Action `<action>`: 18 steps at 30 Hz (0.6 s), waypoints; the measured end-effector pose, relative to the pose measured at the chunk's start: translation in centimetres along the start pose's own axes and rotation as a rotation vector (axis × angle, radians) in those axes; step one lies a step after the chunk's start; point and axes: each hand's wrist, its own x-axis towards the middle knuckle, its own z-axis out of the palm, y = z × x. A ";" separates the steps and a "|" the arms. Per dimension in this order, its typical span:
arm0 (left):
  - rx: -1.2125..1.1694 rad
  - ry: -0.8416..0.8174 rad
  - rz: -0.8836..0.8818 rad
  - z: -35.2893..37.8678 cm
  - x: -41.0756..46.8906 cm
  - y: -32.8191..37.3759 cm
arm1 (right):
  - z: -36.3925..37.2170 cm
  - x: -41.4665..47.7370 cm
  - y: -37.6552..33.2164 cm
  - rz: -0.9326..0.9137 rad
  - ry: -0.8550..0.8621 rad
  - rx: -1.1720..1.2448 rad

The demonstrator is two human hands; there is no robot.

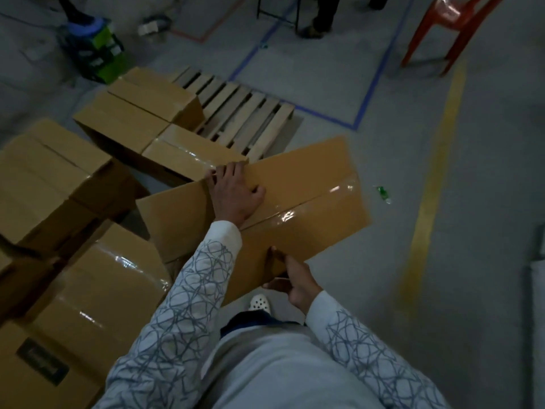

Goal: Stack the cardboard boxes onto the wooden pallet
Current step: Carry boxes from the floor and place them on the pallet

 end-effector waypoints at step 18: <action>-0.347 0.071 -0.448 9.5 33.8 21.2 | -3.4 22.3 -48.9 -0.416 0.428 -0.259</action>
